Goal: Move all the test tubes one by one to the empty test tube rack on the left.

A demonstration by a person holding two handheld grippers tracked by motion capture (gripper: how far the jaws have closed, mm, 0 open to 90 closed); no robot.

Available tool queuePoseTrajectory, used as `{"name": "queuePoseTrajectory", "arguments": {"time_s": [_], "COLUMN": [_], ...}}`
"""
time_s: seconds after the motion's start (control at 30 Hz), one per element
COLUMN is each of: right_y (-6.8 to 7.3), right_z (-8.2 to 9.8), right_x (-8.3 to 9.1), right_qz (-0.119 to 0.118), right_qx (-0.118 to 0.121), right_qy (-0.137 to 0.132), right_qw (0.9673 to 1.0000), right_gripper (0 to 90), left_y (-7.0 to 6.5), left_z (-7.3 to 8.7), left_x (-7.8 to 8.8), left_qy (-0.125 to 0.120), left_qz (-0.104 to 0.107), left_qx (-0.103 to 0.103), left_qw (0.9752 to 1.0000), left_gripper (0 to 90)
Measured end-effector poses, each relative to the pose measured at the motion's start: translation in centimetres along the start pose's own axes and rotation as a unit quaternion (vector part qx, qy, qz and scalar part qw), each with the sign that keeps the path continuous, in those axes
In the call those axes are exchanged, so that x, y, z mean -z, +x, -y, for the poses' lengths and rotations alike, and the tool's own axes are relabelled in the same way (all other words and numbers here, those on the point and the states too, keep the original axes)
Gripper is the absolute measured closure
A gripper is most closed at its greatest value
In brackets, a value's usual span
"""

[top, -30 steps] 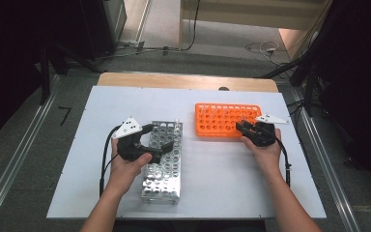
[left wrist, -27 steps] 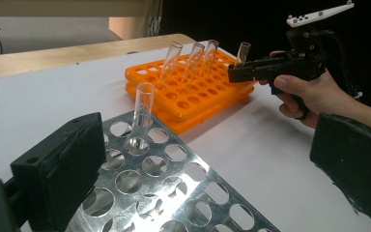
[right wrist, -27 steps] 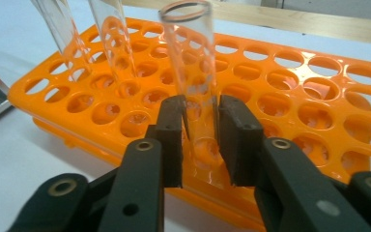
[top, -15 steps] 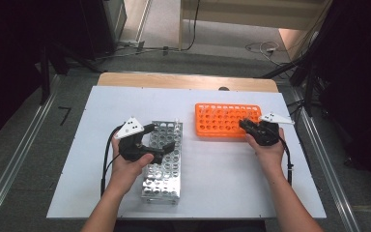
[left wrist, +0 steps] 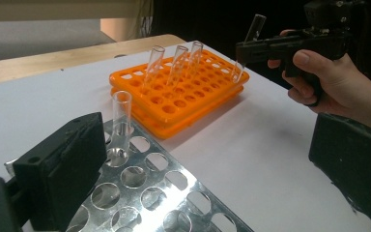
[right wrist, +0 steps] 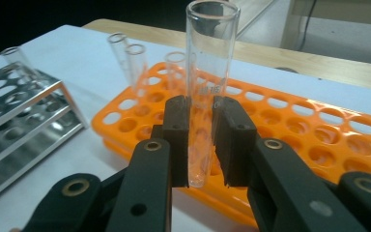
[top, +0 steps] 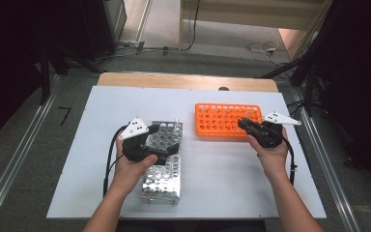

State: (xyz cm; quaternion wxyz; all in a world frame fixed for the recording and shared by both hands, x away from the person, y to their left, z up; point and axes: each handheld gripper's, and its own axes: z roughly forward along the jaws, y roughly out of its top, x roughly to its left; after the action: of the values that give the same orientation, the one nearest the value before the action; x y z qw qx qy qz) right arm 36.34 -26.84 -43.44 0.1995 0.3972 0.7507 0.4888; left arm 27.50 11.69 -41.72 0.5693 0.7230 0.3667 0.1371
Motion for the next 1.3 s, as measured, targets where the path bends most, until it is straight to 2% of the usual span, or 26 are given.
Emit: {"name": "queuePoseTrajectory", "arguments": {"time_s": [0.23,0.3,0.33,0.47,0.57,0.83,1.0,1.3], "right_y": [2.4,3.6,3.6,5.5,6.3,8.8,10.1,12.1], "right_z": [-0.1,-0.3,-0.3,-0.5,-0.5,-0.3,-0.1,0.3], "right_x": [0.7,0.9,0.9,1.1,1.2,0.9,0.6,0.1], "right_qz": [-0.04,-0.056,-0.056,-0.088,-0.094,-0.123,-0.137,-0.15], "right_qx": [0.017,0.034,0.034,0.042,0.049,0.076,0.09,0.118], "right_qy": [0.003,0.005,0.005,0.007,0.012,0.023,0.032,0.045], "right_qw": [0.9991,0.9978,0.9978,0.9952,0.9943,0.9892,0.986,0.9805], "right_gripper": [74.3,74.3,74.3,74.3,74.3,74.3,74.3,74.3], "left_y": [-0.5,-0.6,-0.7,-1.1,-1.4,-2.5,-3.0,-3.9], "left_z": [-0.1,-0.2,-0.2,-0.3,-0.3,-0.5,-0.7,-0.8], "left_x": [-0.3,-0.3,-0.4,-0.5,-0.6,-1.4,-1.7,-2.0], "left_qy": [0.002,0.003,0.003,0.003,0.001,0.008,0.008,0.011], "left_qz": [0.005,0.007,0.01,0.014,0.017,0.03,0.042,0.043], "left_qx": [-0.004,-0.007,-0.006,-0.009,-0.014,-0.018,-0.018,-0.017], "left_qw": [1.0,0.9999,0.9999,0.9999,0.9998,0.9993,0.9989,0.9989], "left_gripper": [0.0,0.0,0.0,0.4,0.3,1.1,6.8,24.5]}}
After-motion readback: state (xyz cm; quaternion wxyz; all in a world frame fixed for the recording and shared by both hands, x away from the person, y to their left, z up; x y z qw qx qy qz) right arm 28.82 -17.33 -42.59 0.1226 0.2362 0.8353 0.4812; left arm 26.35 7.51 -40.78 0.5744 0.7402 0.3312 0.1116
